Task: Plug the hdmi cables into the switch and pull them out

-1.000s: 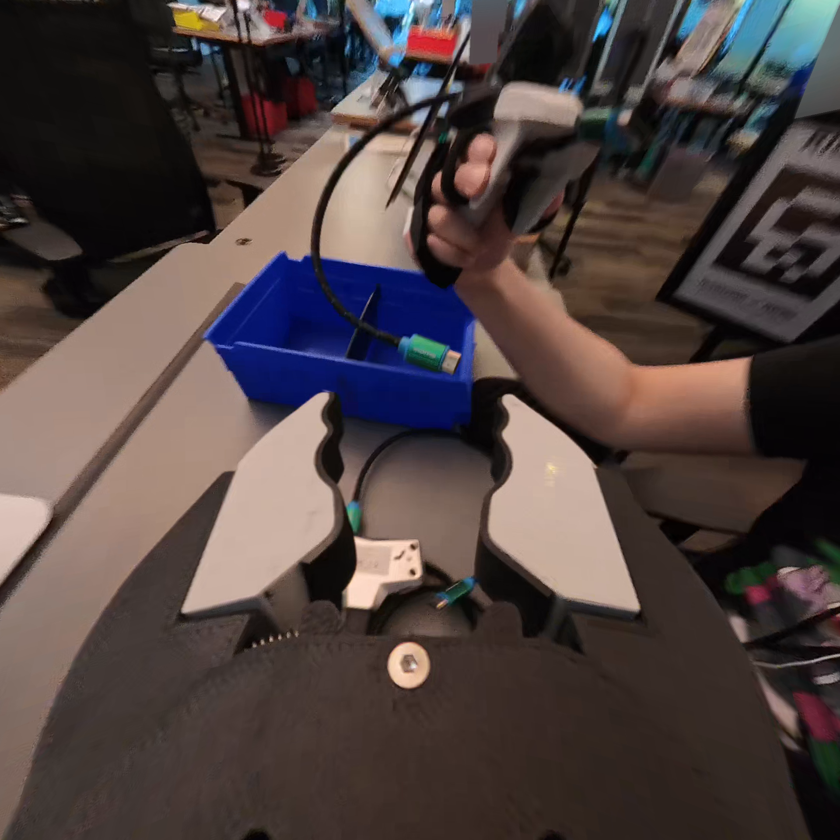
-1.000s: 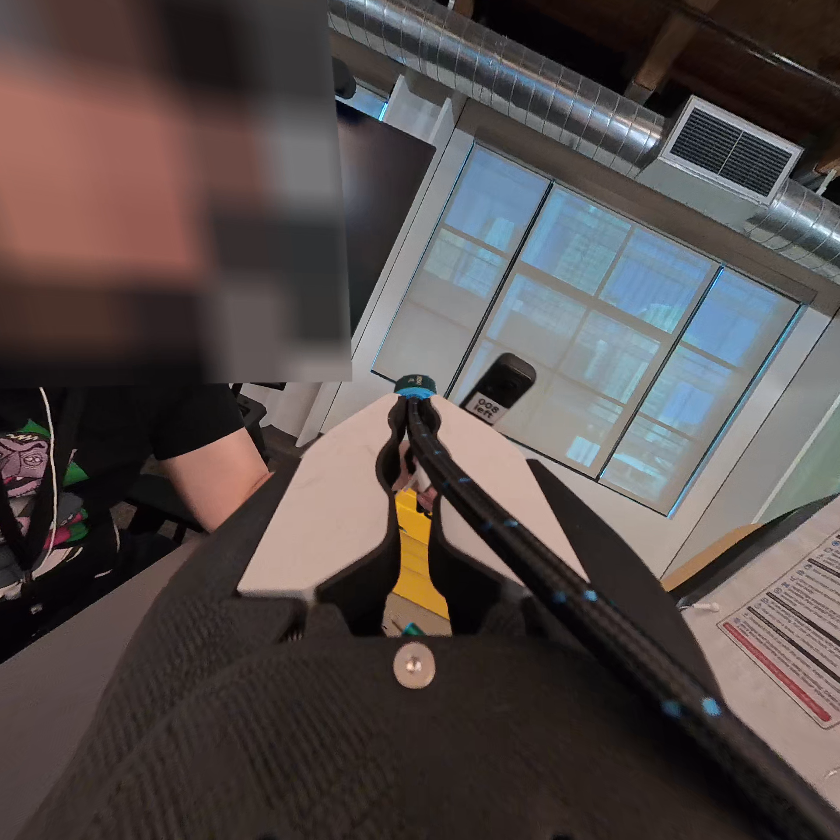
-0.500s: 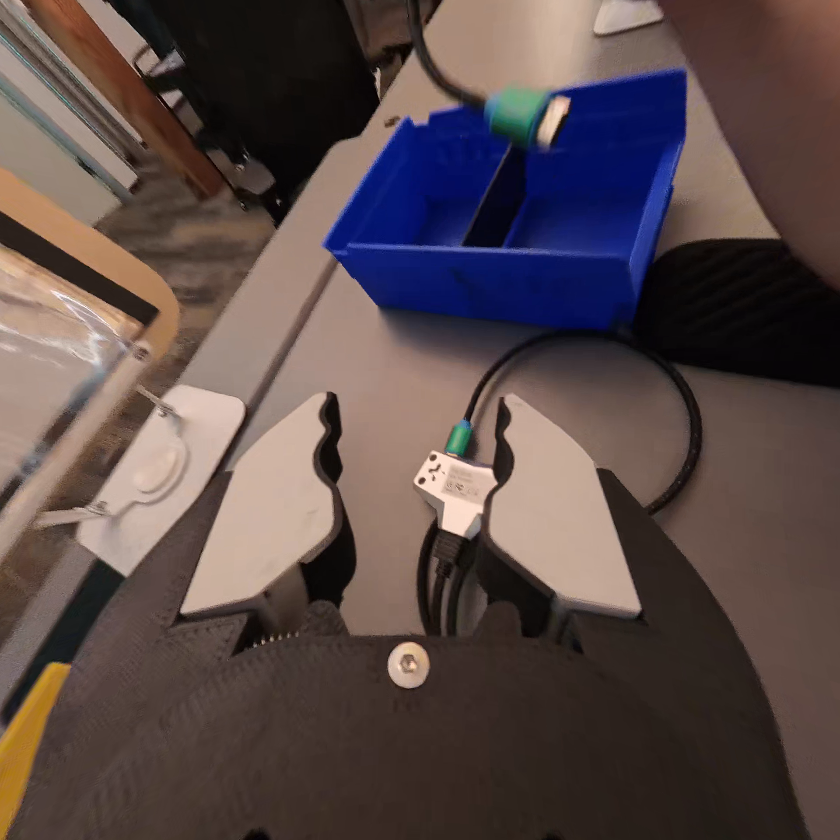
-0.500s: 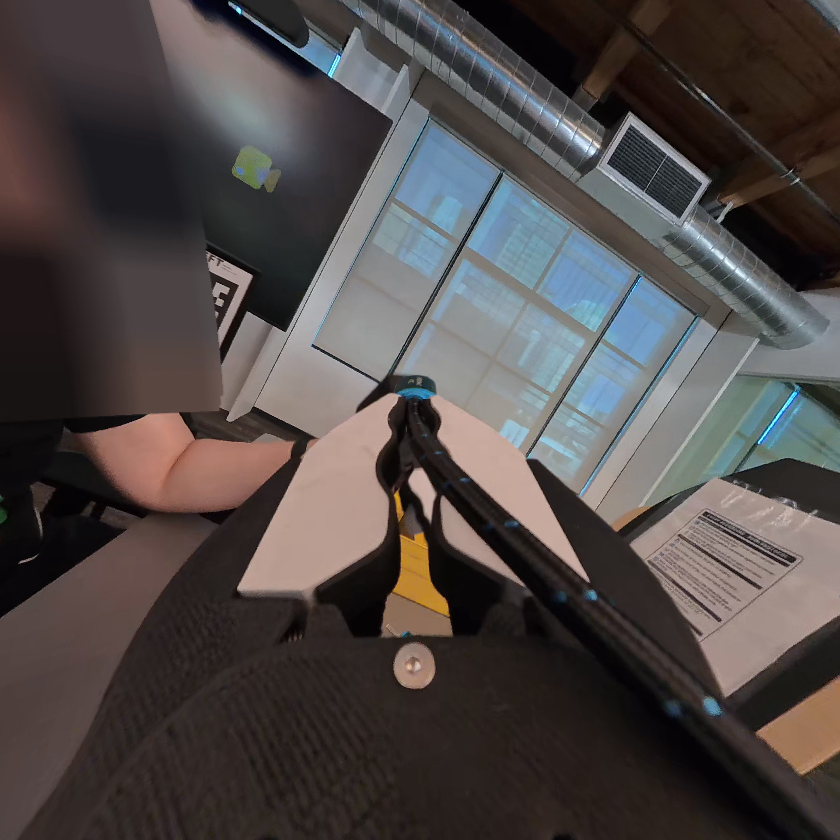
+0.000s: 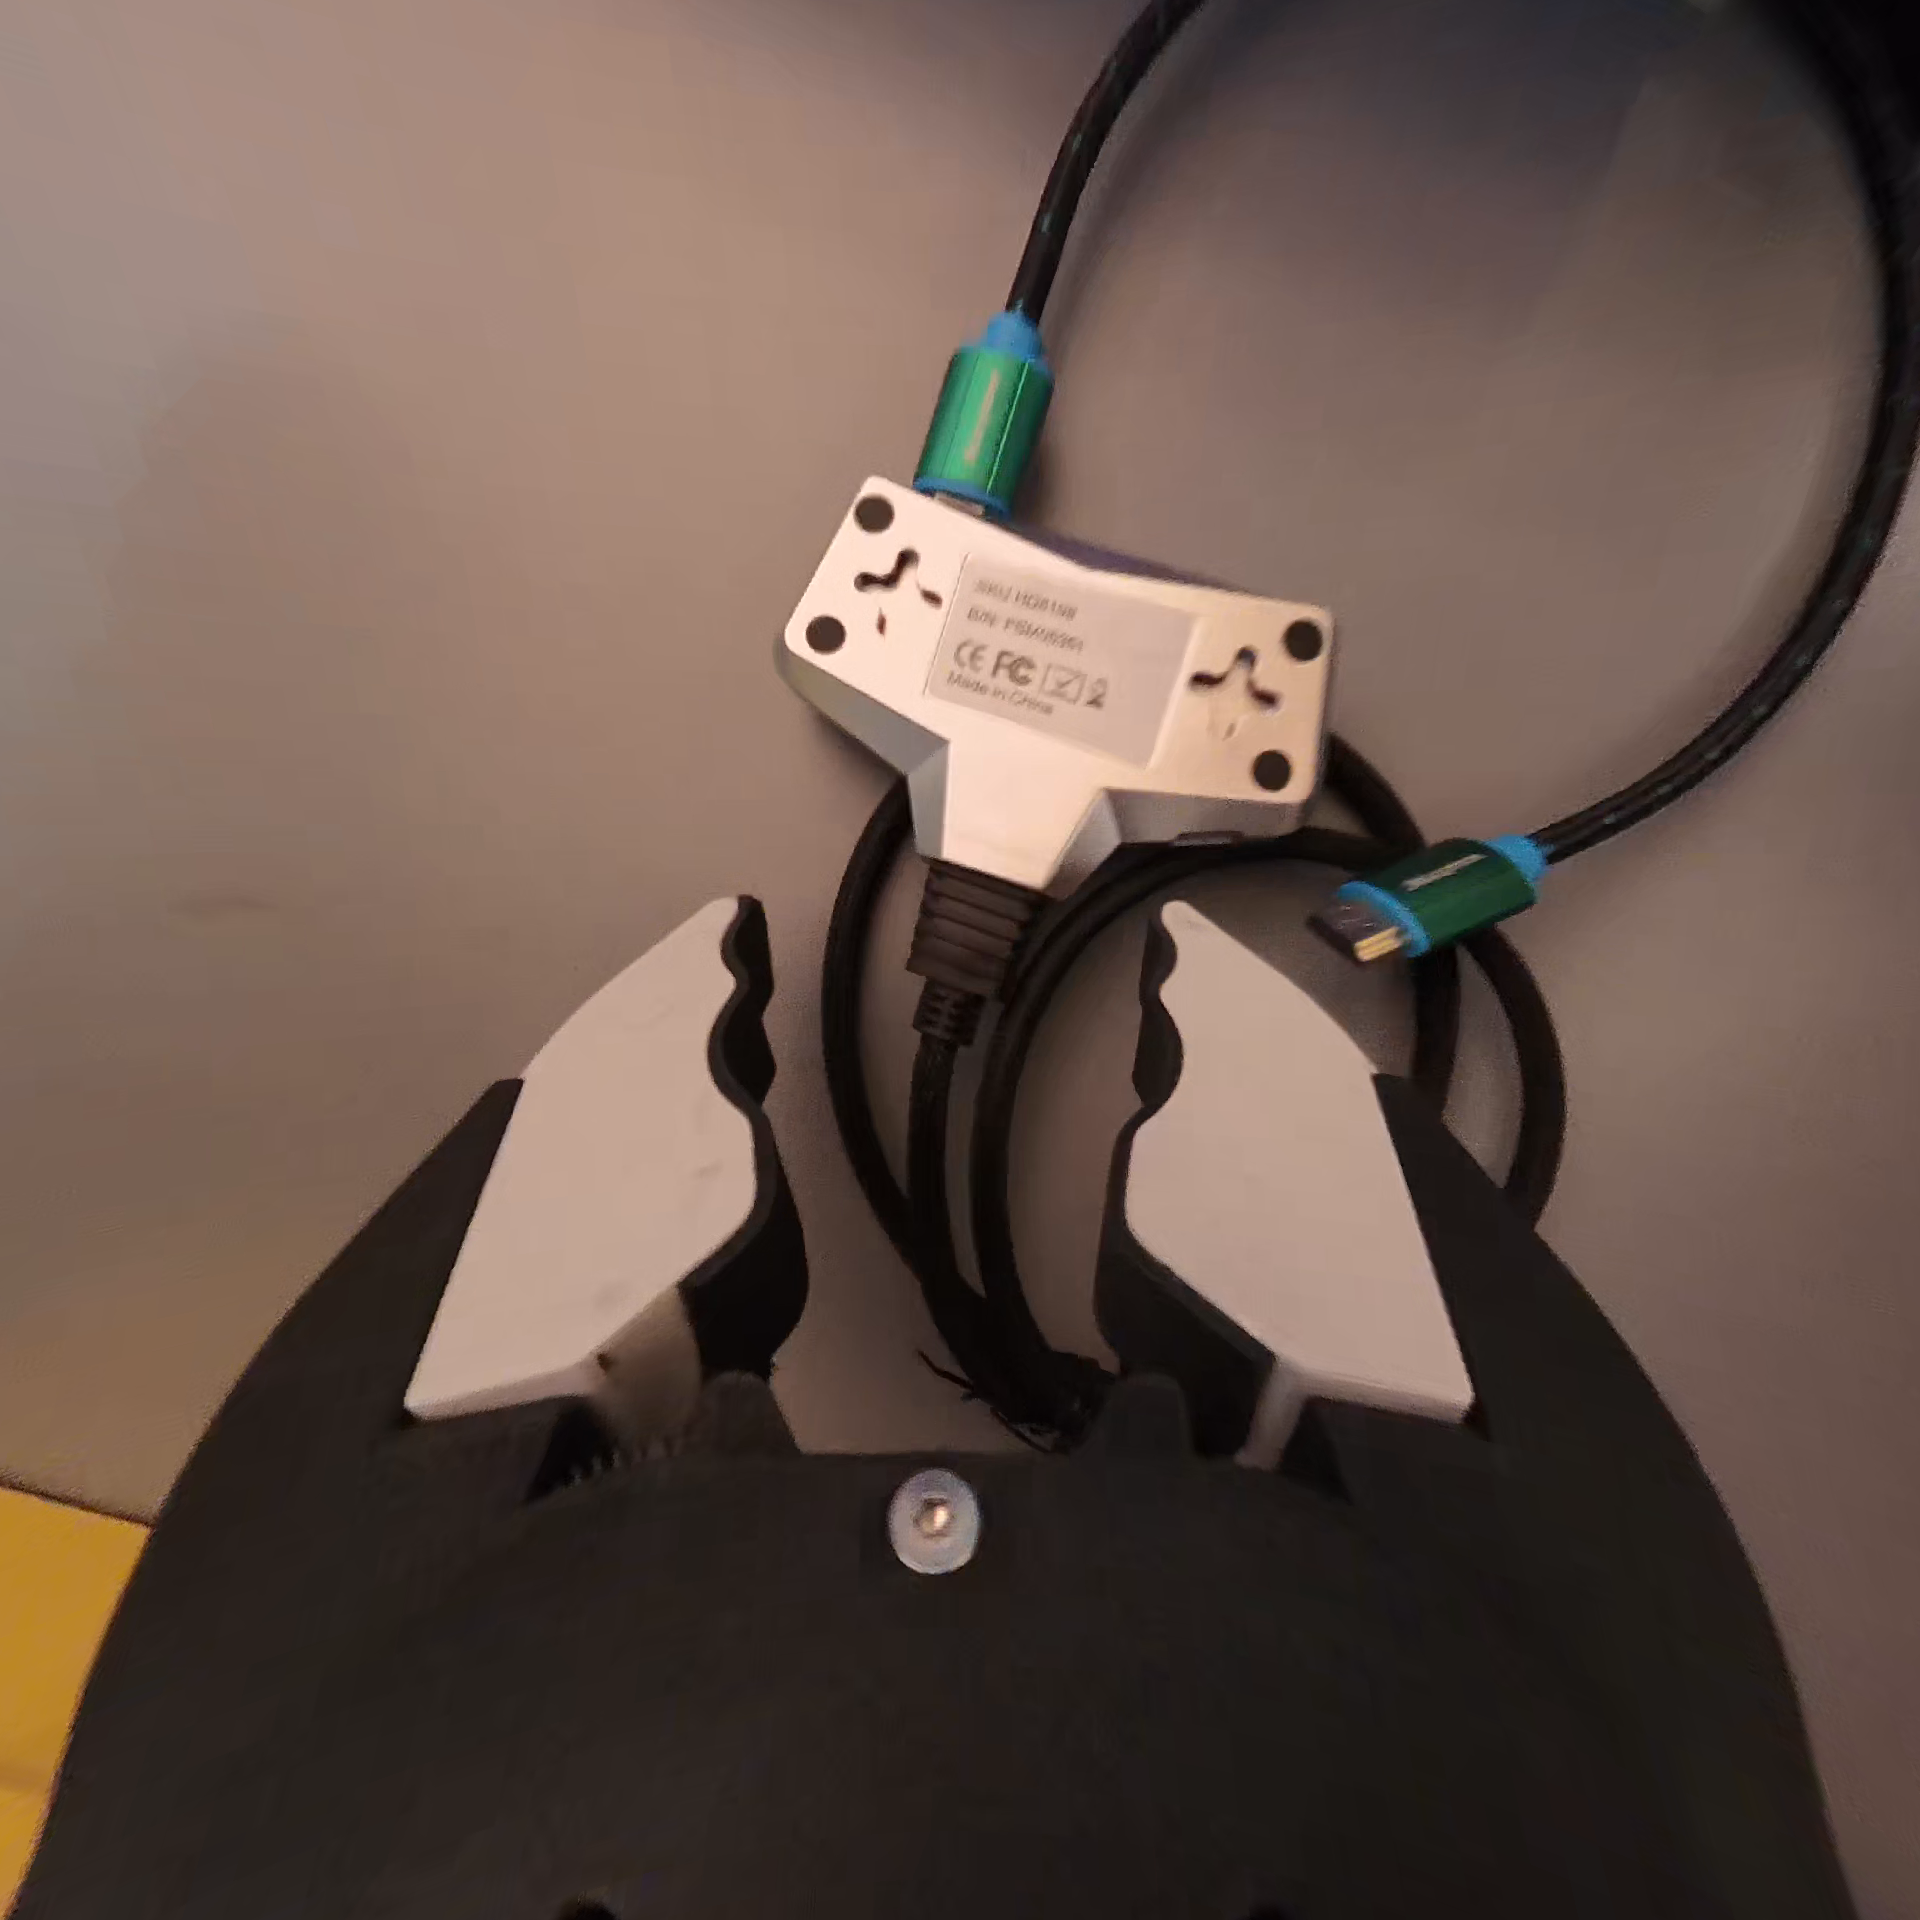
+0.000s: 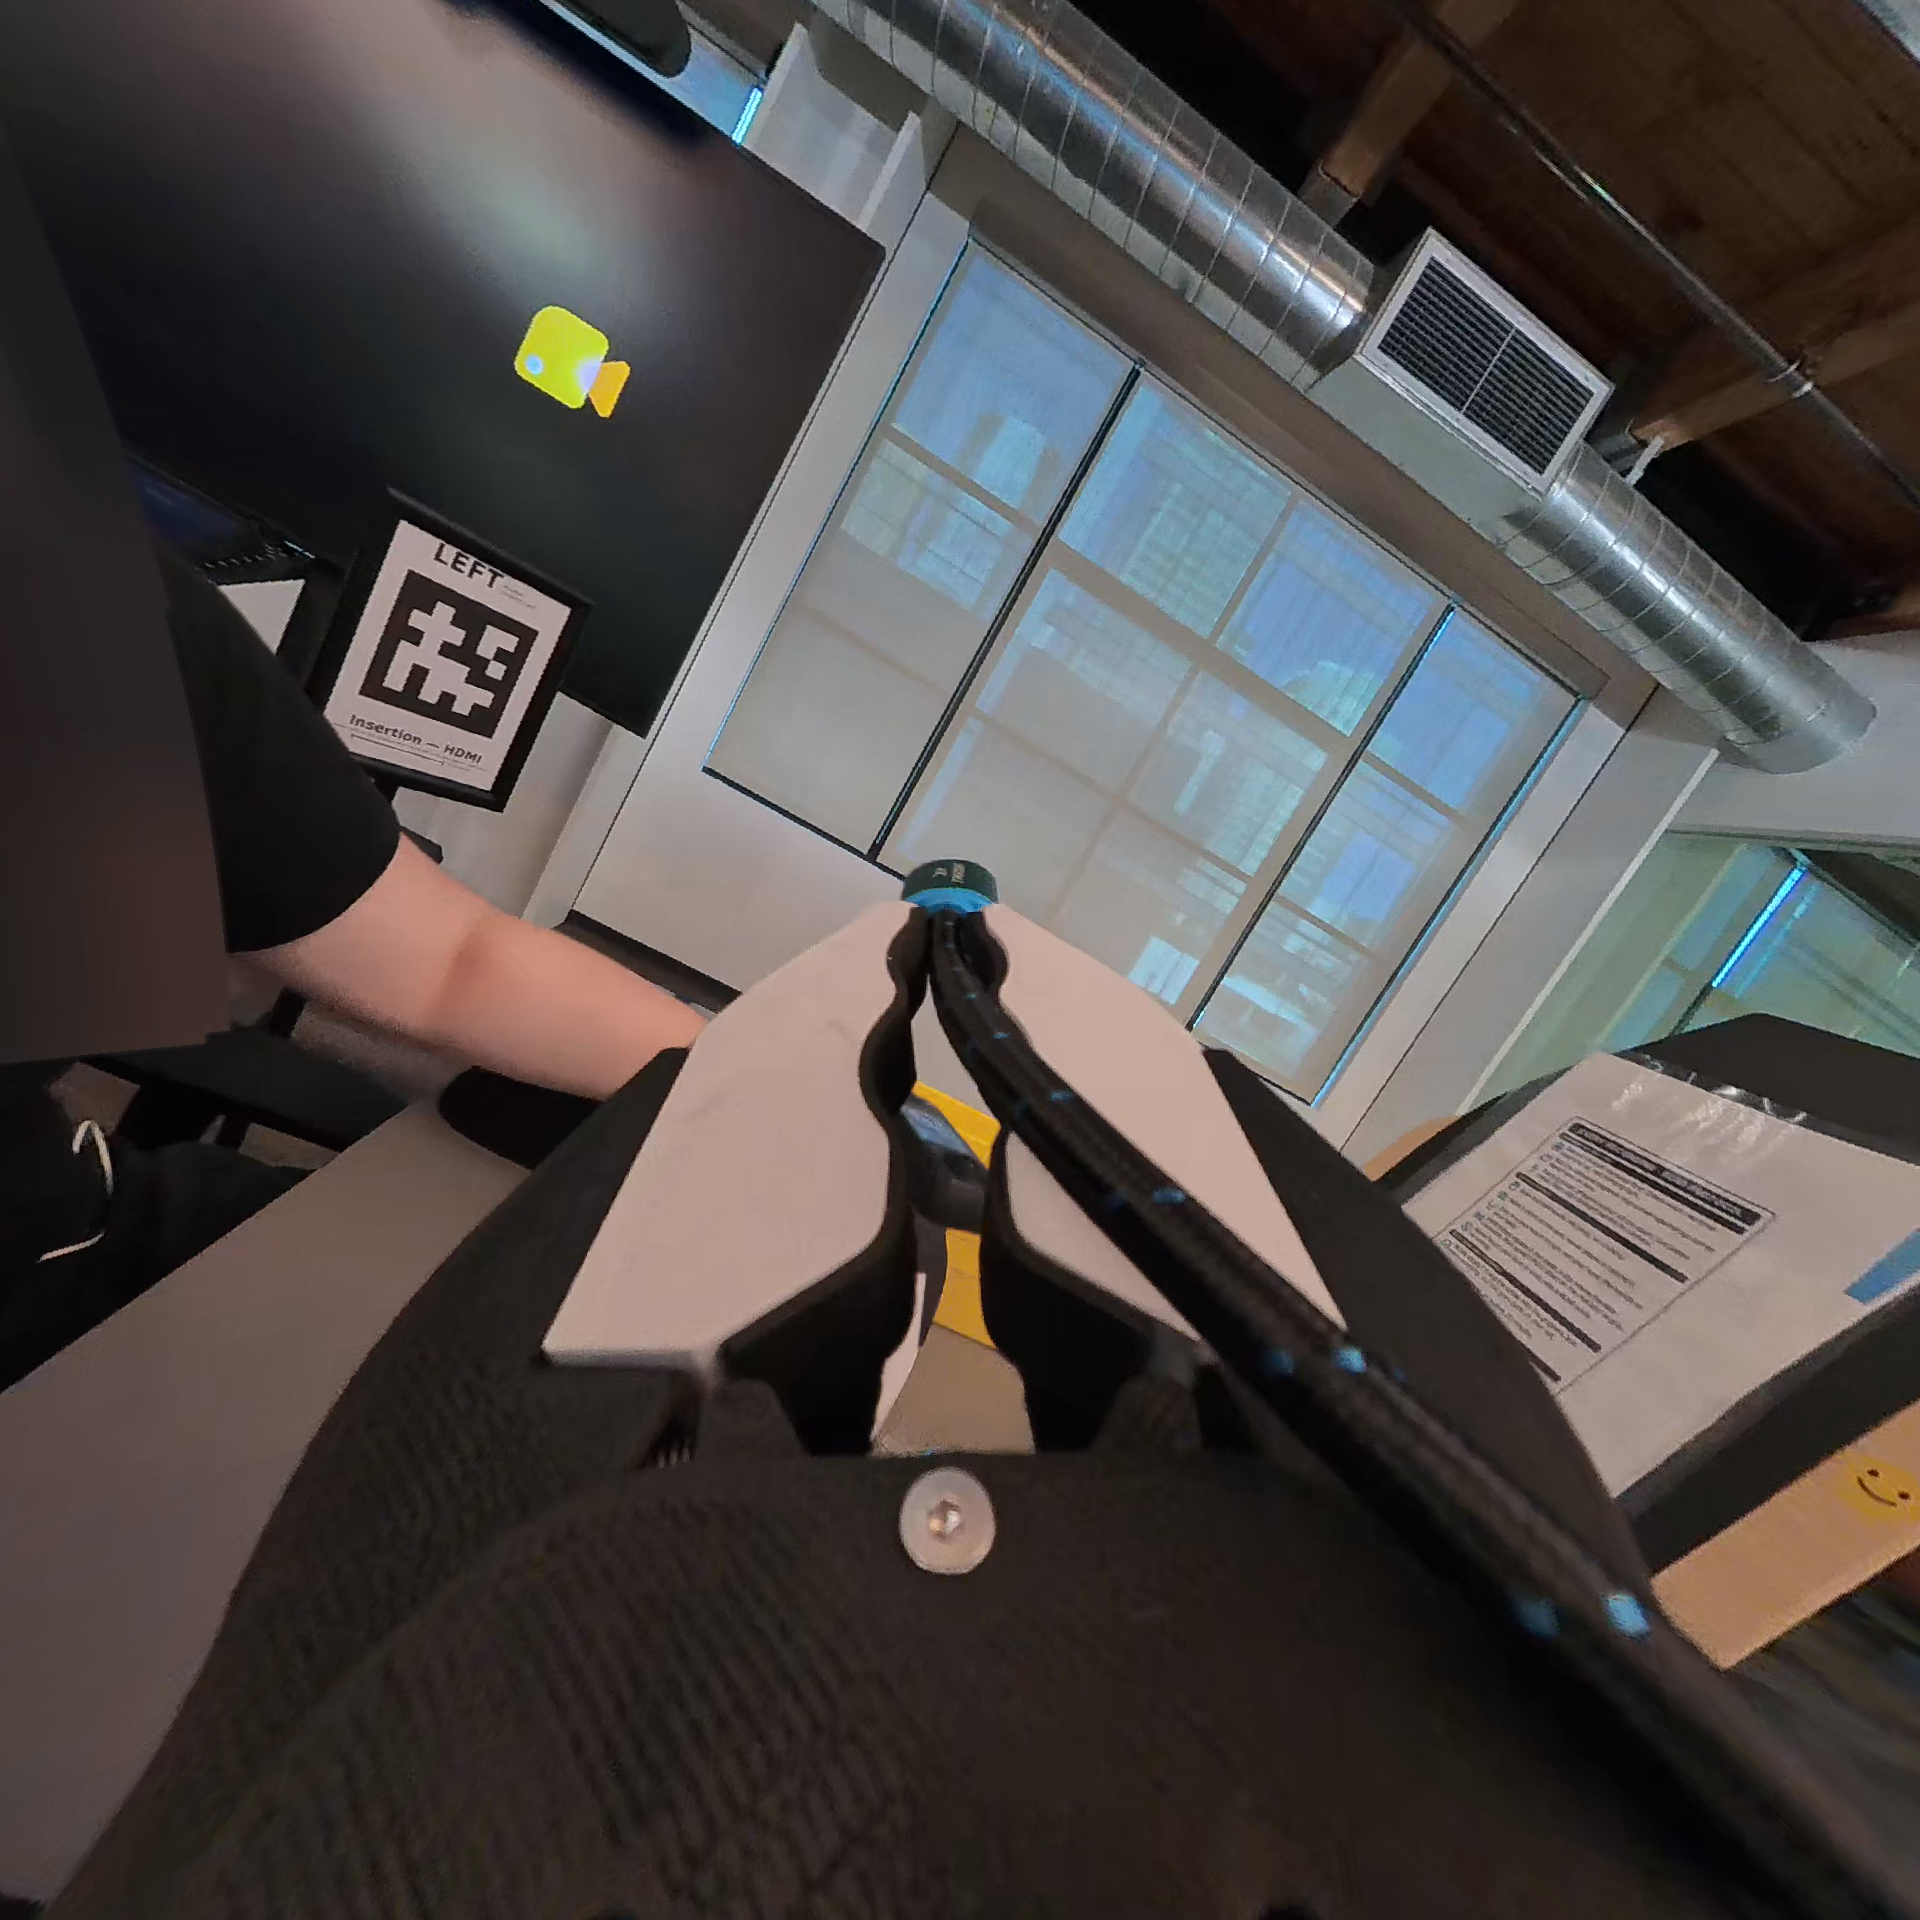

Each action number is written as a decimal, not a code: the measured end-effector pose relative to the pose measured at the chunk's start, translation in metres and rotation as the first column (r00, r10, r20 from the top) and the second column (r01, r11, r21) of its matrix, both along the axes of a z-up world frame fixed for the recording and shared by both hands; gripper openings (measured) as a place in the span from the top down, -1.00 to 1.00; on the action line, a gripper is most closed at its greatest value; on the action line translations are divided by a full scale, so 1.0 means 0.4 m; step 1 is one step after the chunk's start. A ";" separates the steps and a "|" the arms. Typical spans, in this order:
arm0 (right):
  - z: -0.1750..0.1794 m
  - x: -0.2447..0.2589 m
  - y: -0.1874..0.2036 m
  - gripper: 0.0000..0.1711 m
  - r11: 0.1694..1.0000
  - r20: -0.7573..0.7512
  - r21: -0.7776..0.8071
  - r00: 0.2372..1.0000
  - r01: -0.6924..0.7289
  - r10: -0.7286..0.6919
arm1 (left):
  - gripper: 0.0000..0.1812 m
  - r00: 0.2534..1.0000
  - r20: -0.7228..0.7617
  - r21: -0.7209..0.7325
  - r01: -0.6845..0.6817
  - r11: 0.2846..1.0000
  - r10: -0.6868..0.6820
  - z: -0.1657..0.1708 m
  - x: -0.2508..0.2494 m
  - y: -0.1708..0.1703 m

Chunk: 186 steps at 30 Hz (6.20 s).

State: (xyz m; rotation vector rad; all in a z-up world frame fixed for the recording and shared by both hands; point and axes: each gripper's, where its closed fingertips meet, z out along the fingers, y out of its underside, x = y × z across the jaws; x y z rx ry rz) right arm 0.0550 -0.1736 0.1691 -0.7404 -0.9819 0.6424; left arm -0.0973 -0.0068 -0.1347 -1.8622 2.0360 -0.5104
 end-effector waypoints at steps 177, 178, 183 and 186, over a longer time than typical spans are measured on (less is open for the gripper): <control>0.056 -0.240 0.160 0.92 0.877 -0.208 -0.443 0.930 0.186 -0.303 | 0.66 -0.145 0.926 0.090 -0.813 0.575 -0.350 0.851 -0.172 0.040; 0.027 -0.227 0.182 0.92 0.852 -0.207 -0.489 0.924 0.189 -0.323 | 0.66 -0.134 0.925 0.097 -0.820 0.564 -0.354 0.853 -0.175 0.041; -0.004 -0.231 0.147 0.92 0.787 -0.376 -0.615 0.894 -0.043 -0.245 | 0.66 -0.088 0.910 0.115 -0.884 0.452 -0.405 0.850 -0.199 0.050; 0.039 -0.322 0.100 0.92 0.756 -0.355 -0.652 0.906 -0.064 -0.229 | 0.66 -0.005 0.871 0.169 -0.936 0.310 -0.491 0.848 -0.205 0.042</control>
